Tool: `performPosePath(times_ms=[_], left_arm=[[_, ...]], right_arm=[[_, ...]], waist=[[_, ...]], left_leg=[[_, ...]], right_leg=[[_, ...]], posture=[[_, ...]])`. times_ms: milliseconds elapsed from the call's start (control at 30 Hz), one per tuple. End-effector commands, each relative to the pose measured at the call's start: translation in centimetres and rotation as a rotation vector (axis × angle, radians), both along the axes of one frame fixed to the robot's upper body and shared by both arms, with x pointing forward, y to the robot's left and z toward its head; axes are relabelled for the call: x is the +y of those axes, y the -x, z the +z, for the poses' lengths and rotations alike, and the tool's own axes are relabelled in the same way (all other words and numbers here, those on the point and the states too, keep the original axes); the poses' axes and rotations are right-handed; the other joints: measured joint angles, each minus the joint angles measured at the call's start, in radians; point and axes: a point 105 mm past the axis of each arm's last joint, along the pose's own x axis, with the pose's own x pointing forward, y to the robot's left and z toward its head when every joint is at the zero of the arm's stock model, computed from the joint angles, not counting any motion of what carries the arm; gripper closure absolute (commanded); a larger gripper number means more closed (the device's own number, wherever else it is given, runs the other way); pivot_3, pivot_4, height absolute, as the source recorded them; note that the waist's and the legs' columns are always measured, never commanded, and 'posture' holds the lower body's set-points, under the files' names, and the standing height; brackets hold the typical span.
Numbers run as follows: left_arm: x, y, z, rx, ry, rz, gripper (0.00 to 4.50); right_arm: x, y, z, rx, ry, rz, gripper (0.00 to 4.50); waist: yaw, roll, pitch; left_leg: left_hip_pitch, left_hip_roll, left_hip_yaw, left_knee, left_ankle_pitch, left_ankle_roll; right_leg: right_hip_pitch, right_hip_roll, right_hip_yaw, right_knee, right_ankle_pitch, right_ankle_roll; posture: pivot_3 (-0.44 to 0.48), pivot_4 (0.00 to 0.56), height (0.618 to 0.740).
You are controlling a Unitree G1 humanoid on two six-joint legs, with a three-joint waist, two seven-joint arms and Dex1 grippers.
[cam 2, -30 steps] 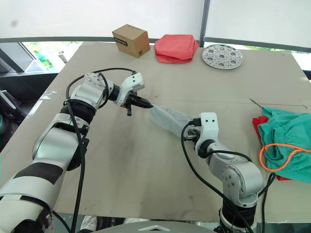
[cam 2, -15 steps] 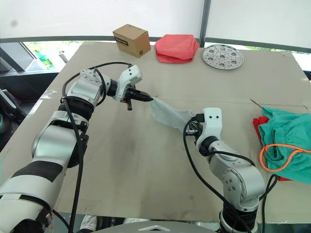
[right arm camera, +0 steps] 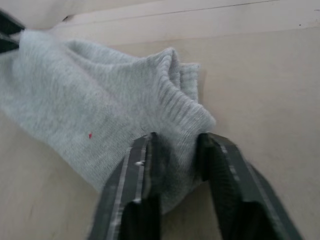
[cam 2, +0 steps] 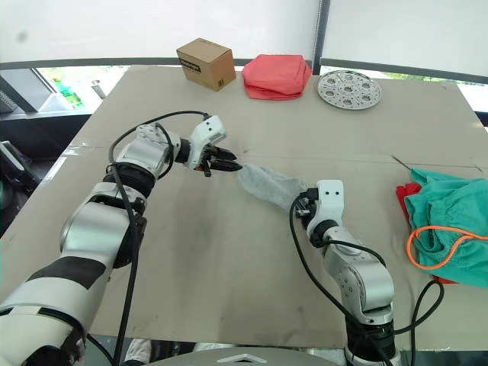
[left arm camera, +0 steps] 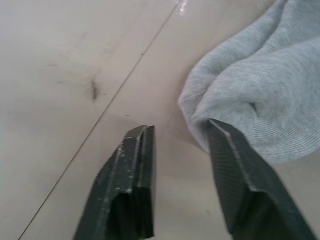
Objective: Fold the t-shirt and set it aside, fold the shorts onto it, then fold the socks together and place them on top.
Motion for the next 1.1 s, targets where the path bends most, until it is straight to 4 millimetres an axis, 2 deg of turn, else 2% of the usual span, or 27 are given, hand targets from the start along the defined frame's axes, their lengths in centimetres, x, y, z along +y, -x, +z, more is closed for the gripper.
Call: performPosePath(times_ms=[33,67,200,400,500,567,667,767,867,967,1000,1100], left_arm=[[0.8,1.5,2.9,0.043,0.235,-0.040,0.84],[1.0,2.1,2.9,0.057,0.268,-0.046,0.73],[0.5,4.8,2.2,0.036,0.350,-0.084,0.73],[-1.3,10.9,2.1,-0.017,0.431,-0.118,0.73],[-1.4,13.3,2.4,-0.031,0.442,-0.111,0.73],[-1.2,14.2,2.5,-0.035,0.438,-0.101,0.73],[-0.9,15.8,2.2,-0.052,0.405,-0.086,0.73],[-0.5,16.3,2.3,-0.068,0.386,-0.057,0.73],[-0.1,16.7,2.0,-0.077,0.383,-0.009,0.73],[-0.2,16.9,1.5,-0.077,0.393,0.015,0.73],[-0.3,16.8,1.4,-0.076,0.395,0.017,0.73],[-0.5,16.3,1.1,-0.074,0.396,0.015,0.73]], right_arm=[[-0.9,1.4,3.6,-0.172,0.108,0.070,1.23],[-1.1,1.6,3.9,-0.177,0.108,0.084,0.73],[-1.8,0.4,4.4,-0.132,-0.034,0.052,0.73],[0.5,-1.7,1.4,0.019,-0.055,0.119,0.73],[0.5,-2.3,-0.7,0.070,0.024,0.121,0.73],[0.4,-2.8,-1.6,0.081,0.093,0.119,0.73],[0.6,-3.3,-2.2,0.089,0.138,0.130,0.73],[0.9,-3.4,-2.2,0.082,0.170,0.151,1.43],[0.5,-3.2,-2.5,0.074,0.250,0.186,2.80],[-1.3,-3.1,-2.0,0.061,0.306,0.170,4.25],[-2.0,-3.0,-1.6,0.050,0.329,0.169,4.49],[-4.4,-2.5,0.2,0.019,0.444,0.195,4.49]], waist=[[-0.001,0.000,0.000],[-0.001,0.000,0.000],[-0.001,0.000,0.000],[0.002,-0.001,0.000],[0.001,-0.001,0.000],[0.002,-0.001,0.000],[-0.004,-0.002,-0.001],[-0.001,-0.002,-0.001],[0.002,-0.001,-0.001],[0.008,-0.001,-0.001],[0.012,-0.001,-0.001],[0.032,0.002,0.001]], left_leg=[[0.000,0.000,0.000,0.000,0.000,0.000],[0.000,0.000,0.000,0.000,0.000,0.000],[0.001,0.001,0.000,0.000,0.000,0.000],[0.002,0.001,0.000,0.001,0.002,-0.003],[0.002,0.001,-0.001,0.000,0.003,-0.005],[0.004,0.000,-0.001,0.001,0.002,-0.004],[0.007,0.000,0.000,0.001,0.001,-0.002],[0.015,0.001,0.001,0.000,-0.002,-0.004],[0.015,0.000,0.001,0.000,-0.002,-0.006],[0.015,0.000,0.001,-0.002,-0.002,-0.006],[0.015,0.000,0.000,-0.002,-0.002,-0.006],[0.014,-0.001,0.000,-0.002,-0.002,-0.006]], right_leg=[[0.000,0.000,0.000,0.000,0.000,0.000],[0.000,0.000,0.000,0.000,0.000,0.000],[0.001,0.000,0.001,0.000,0.000,0.000],[0.003,-0.002,0.005,0.001,0.002,-0.004],[0.003,-0.002,0.004,0.001,0.002,-0.004],[0.004,-0.002,0.004,0.000,0.002,-0.004],[0.007,-0.002,0.005,0.000,-0.002,-0.004],[0.012,-0.002,0.006,-0.001,-0.003,-0.004],[0.012,-0.004,0.008,-0.001,-0.003,-0.005],[0.012,-0.004,0.008,-0.001,-0.003,-0.005],[0.012,-0.004,0.008,-0.001,-0.003,-0.005],[0.011,-0.004,0.007,-0.002,-0.003,-0.005]], posture=[[0.000,0.150,0.740],[0.000,0.150,0.740],[0.000,0.150,0.740],[0.000,0.150,0.740],[0.000,0.150,0.740],[0.000,0.150,0.740],[0.000,0.150,0.740],[0.000,0.150,0.740],[0.000,0.150,0.740],[0.000,0.150,0.740],[0.000,0.150,0.740],[0.000,0.150,0.740]])
